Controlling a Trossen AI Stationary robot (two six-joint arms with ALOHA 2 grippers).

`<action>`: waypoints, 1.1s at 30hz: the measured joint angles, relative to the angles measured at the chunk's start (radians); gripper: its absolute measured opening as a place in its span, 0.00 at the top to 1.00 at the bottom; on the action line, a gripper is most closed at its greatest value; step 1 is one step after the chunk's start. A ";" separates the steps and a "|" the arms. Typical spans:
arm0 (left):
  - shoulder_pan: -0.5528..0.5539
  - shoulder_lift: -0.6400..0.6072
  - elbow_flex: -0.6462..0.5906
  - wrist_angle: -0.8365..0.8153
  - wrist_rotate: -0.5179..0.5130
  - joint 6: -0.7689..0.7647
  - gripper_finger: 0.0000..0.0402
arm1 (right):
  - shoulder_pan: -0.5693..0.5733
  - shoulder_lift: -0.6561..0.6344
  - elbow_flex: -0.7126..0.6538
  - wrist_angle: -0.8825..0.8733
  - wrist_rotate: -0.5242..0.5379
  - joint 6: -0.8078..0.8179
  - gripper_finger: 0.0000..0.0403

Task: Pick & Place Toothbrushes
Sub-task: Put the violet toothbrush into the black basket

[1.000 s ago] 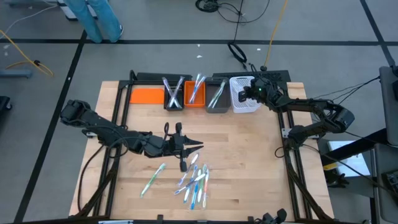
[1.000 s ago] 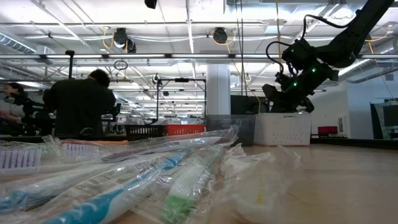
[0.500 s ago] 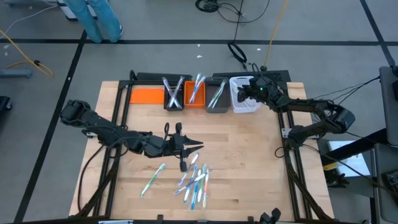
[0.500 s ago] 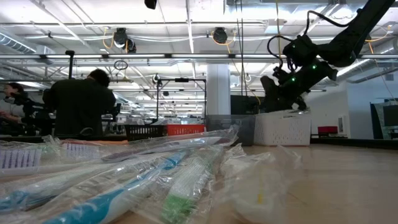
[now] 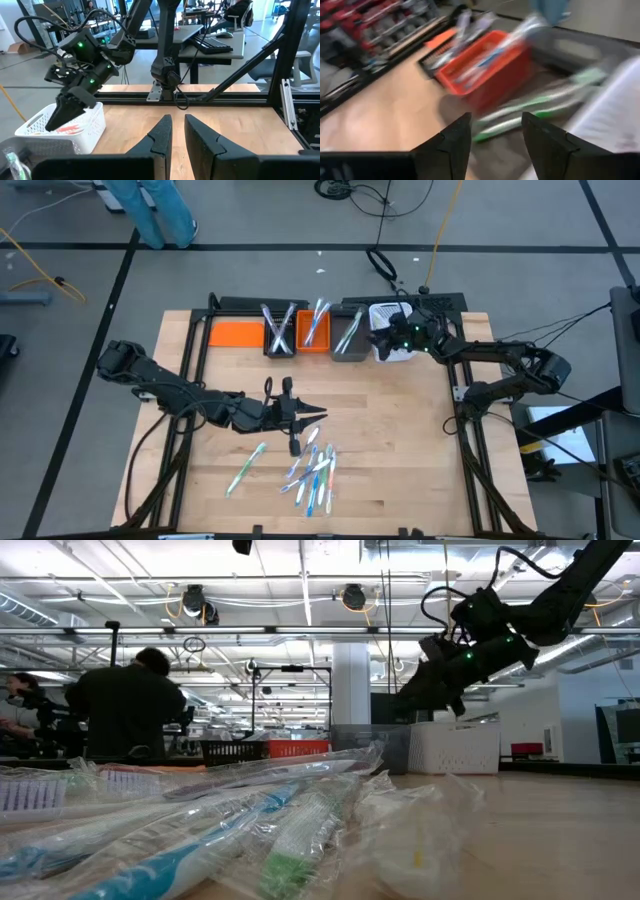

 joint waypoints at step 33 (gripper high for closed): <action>-0.001 0.000 0.000 -0.023 0.000 -0.020 0.87 | 0.720 0.000 0.000 0.005 0.075 -0.152 0.59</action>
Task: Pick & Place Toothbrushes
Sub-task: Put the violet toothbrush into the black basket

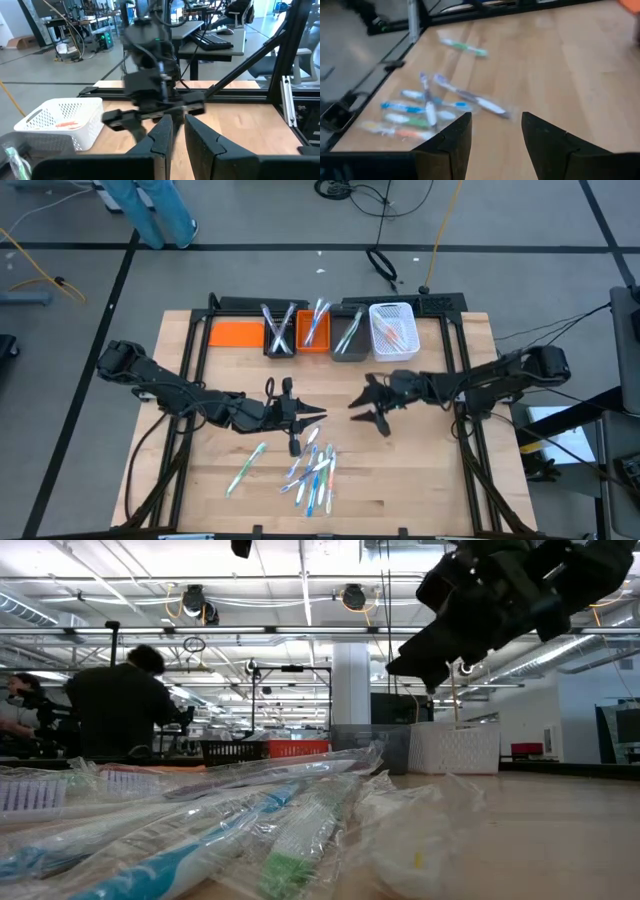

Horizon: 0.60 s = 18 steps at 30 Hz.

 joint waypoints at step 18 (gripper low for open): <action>0.000 0.000 0.000 -0.003 0.000 -0.030 0.87 | 0.326 0.104 -0.001 0.092 0.293 -0.015 0.59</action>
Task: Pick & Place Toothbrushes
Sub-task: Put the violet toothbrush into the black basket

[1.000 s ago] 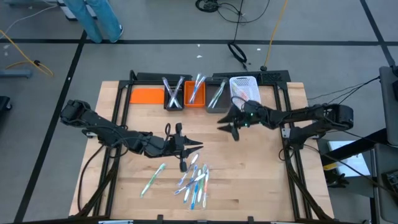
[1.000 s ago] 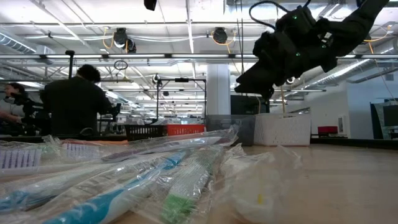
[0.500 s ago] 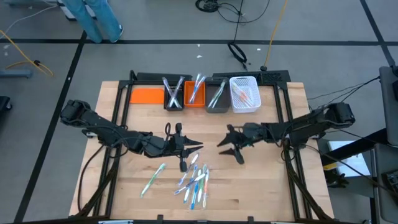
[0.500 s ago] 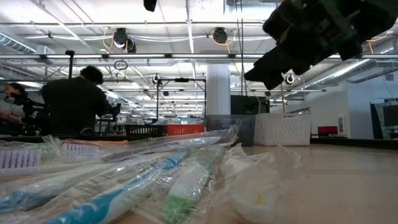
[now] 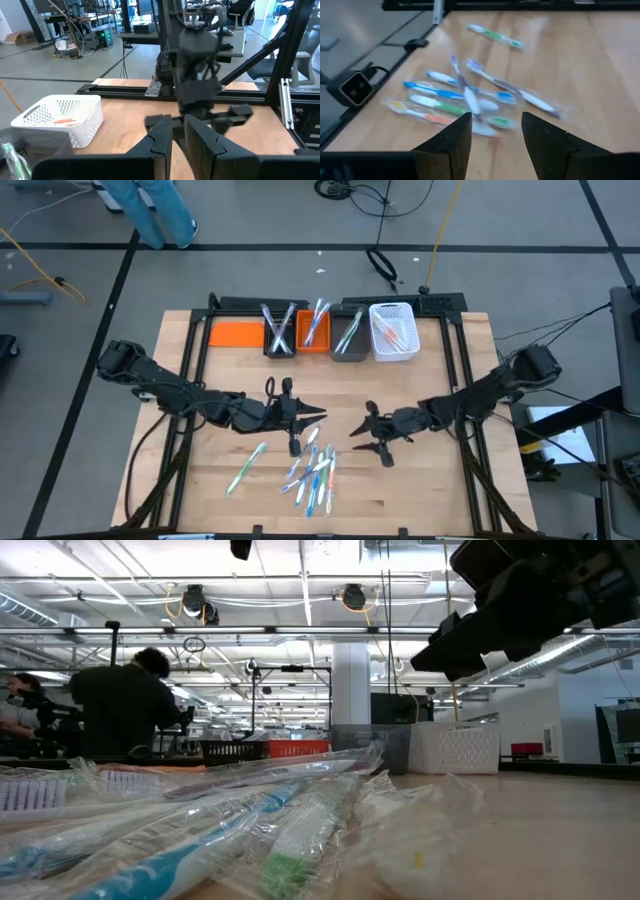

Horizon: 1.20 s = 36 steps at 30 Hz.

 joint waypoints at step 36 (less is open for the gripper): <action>0.000 0.000 0.000 -0.061 0.000 -0.022 0.87 | 0.076 0.385 0.268 0.007 0.074 -0.226 0.59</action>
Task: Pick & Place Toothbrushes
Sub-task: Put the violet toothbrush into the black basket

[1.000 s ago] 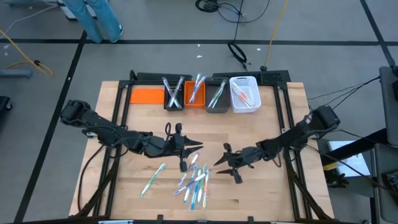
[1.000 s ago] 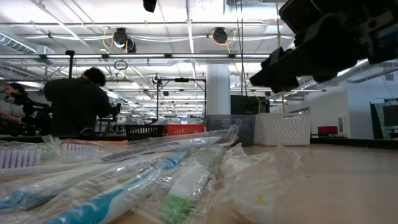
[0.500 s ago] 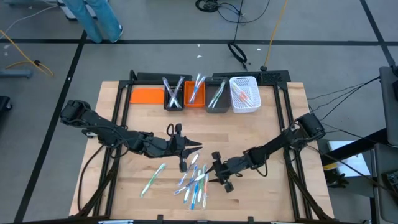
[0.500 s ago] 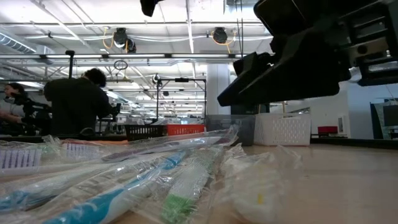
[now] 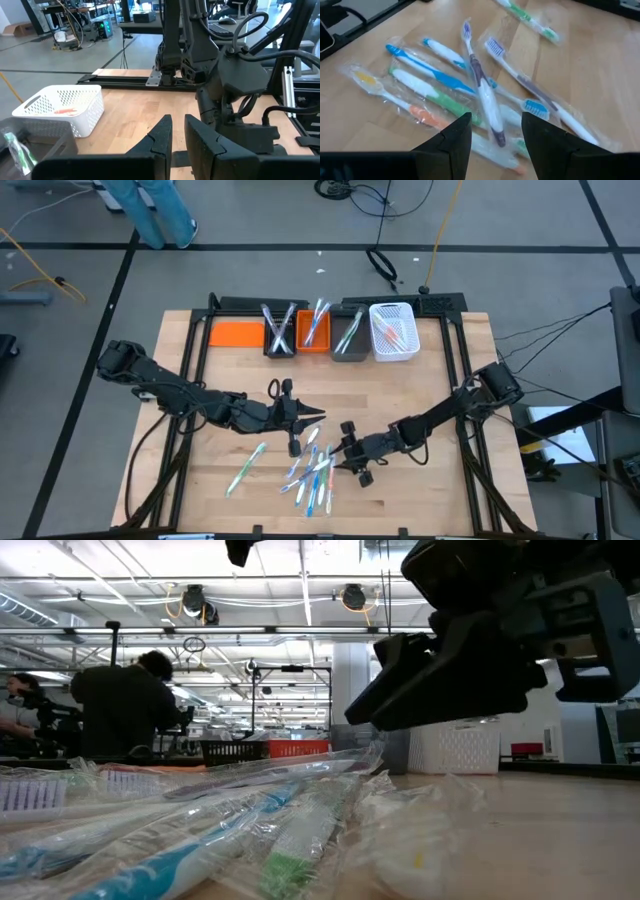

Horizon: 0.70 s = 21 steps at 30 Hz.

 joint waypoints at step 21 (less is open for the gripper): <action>0.003 0.000 0.000 0.001 0.000 0.000 0.87 | 0.006 0.052 0.035 0.031 0.046 0.022 0.59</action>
